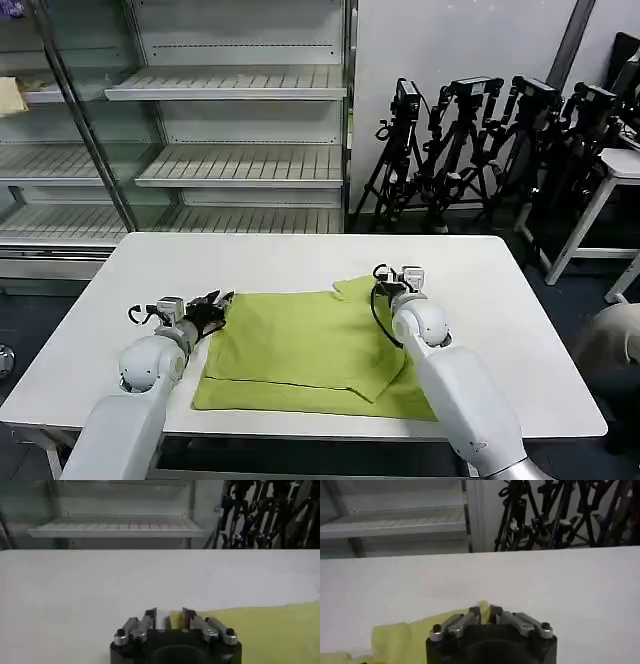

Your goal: Fold and organize the clothes.

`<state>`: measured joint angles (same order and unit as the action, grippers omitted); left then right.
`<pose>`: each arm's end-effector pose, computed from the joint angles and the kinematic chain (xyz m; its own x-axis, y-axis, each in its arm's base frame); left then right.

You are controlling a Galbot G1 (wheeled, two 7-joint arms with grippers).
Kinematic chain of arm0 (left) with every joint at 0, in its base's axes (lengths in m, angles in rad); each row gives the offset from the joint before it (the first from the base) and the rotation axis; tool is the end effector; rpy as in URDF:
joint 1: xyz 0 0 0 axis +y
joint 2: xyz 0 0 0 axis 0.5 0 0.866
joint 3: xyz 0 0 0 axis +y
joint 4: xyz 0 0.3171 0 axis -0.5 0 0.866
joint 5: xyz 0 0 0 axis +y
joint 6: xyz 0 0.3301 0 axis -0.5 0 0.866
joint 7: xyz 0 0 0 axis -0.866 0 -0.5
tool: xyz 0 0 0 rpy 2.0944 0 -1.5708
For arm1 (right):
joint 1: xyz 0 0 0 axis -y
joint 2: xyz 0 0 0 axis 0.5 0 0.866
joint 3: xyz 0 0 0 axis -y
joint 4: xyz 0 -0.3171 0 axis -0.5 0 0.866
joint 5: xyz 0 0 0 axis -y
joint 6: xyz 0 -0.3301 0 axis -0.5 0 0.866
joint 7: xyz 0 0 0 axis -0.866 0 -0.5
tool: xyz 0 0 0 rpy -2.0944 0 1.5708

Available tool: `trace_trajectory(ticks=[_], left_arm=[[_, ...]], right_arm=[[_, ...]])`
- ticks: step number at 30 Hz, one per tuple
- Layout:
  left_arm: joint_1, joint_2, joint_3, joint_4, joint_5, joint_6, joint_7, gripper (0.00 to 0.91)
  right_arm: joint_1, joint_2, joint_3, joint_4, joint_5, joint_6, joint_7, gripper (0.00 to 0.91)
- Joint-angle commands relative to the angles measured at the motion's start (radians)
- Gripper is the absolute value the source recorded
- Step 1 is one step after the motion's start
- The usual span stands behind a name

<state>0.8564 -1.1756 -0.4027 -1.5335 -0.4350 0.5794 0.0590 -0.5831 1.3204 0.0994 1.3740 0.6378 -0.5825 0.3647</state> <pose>0.3821 0.0901 -0.2514 -0.8785 0.1578 0.4510 0.1520 0.9871 -0.0495 0.4441 0.0345 -0.2281 -0.8801 -0.0838 0.4673 -0.0574 0.9959 0.0705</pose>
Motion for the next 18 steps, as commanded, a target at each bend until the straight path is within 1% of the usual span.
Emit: trace_trajectory(ticks=[1,6,11,18], left_arm=[[-0.003,-0.005,0.003,0.006,0.001,0.001,0.007,0.02],[0.002,-0.005,-0.006,-0.017,-0.01,0.0,0.012,0.02],[0.01,0.008,-0.014,-0.068,-0.031,0.0,0.005,0.02],[0.07,0.017,-0.033,-0.142,-0.038,0.0,0.007,0.02]], right_arm=[[0.006,0.001,0.0,-0.009,0.004,0.001,-0.014,0.0],[-0.006,-0.008,0.012,0.025,-0.036,0.004,-0.054,0.0],[-0.043,-0.032,0.016,0.13,-0.035,0.004,-0.052,0.0],[-0.121,-0.078,0.028,0.267,-0.041,0.002,-0.04,0.0]])
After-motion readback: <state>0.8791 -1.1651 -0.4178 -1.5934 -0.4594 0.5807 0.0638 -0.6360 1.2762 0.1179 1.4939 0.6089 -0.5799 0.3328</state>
